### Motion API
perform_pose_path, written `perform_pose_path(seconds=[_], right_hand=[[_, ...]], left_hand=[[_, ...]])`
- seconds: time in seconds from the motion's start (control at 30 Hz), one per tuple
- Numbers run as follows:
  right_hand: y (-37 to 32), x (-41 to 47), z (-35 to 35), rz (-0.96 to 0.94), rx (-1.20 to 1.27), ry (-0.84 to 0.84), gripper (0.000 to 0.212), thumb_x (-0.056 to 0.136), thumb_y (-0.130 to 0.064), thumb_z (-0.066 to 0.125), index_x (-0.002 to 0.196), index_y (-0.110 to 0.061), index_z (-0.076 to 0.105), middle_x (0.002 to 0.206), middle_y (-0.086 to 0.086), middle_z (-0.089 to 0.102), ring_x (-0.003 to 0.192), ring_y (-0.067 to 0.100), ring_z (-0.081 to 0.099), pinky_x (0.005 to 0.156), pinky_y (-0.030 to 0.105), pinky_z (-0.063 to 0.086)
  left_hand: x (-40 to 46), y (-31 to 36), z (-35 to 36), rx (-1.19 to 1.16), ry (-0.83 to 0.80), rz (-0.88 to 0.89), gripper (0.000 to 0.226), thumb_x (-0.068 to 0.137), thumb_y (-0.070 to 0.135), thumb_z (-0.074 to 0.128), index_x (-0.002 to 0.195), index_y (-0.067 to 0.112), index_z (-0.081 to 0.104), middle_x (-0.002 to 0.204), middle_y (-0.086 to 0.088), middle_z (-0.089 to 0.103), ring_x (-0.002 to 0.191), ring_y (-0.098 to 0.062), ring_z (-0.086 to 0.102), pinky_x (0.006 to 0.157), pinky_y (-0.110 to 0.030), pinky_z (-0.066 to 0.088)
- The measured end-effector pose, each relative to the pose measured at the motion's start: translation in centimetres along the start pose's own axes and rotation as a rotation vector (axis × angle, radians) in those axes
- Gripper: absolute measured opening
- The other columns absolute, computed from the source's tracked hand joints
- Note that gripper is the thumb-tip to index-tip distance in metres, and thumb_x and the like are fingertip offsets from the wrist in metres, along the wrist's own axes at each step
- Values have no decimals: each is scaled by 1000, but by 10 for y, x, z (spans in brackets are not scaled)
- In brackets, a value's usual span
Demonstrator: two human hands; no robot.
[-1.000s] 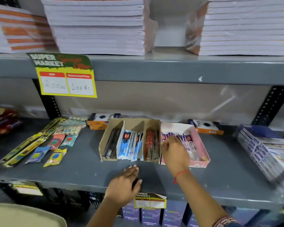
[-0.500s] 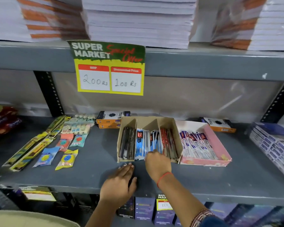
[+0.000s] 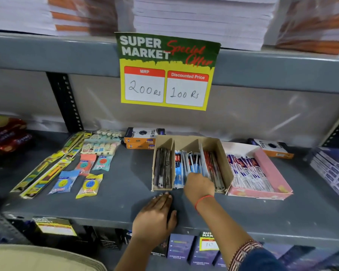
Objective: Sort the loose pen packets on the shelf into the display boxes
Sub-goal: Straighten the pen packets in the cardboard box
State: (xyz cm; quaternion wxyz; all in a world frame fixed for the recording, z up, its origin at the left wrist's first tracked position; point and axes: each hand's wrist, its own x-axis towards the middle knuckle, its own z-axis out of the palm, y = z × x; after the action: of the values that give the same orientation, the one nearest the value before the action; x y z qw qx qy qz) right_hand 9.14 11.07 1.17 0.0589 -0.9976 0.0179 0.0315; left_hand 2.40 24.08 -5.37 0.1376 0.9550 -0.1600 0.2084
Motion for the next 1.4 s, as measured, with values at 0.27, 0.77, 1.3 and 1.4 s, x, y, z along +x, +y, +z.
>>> perform_pose_path(seconds=[0.27, 0.77, 1.3, 1.4], right_hand=[[9, 6, 4, 384, 973, -132, 28, 91, -7, 40, 108, 6, 58, 77, 19, 64, 48, 15, 59, 45, 17, 42], [11, -18, 14, 103, 551, 139, 19, 93, -11, 41, 108, -2, 49, 93, 21, 69, 86, 36, 67, 63, 33, 47], [12, -34, 28, -51, 88, 76, 35, 97, -31, 38, 122, -11, 50, 126, 9, 51, 106, 29, 61, 78, 37, 53], [13, -34, 27, -34, 90, 109, 34, 97, -29, 38, 125, -12, 44, 132, 10, 45, 104, 29, 62, 74, 36, 55]], left_hand=[[-1, 1, -2, 6, -20, -20, 39, 69, 30, 62, 99, 8, 71, 100, -7, 73, 90, -19, 69, 73, -34, 57], [-1, 1, 0, -1, -1, -20, 39, 70, 29, 61, 102, 7, 71, 102, -8, 73, 92, -20, 69, 75, -36, 56], [-1, 3, -4, 7, -22, -27, 40, 77, 32, 51, 101, 7, 71, 103, -9, 72, 91, -20, 69, 75, -35, 56], [-1, 2, -3, 1, -27, -31, 39, 73, 30, 57, 101, 6, 71, 103, -9, 72, 93, -21, 69, 75, -35, 56]])
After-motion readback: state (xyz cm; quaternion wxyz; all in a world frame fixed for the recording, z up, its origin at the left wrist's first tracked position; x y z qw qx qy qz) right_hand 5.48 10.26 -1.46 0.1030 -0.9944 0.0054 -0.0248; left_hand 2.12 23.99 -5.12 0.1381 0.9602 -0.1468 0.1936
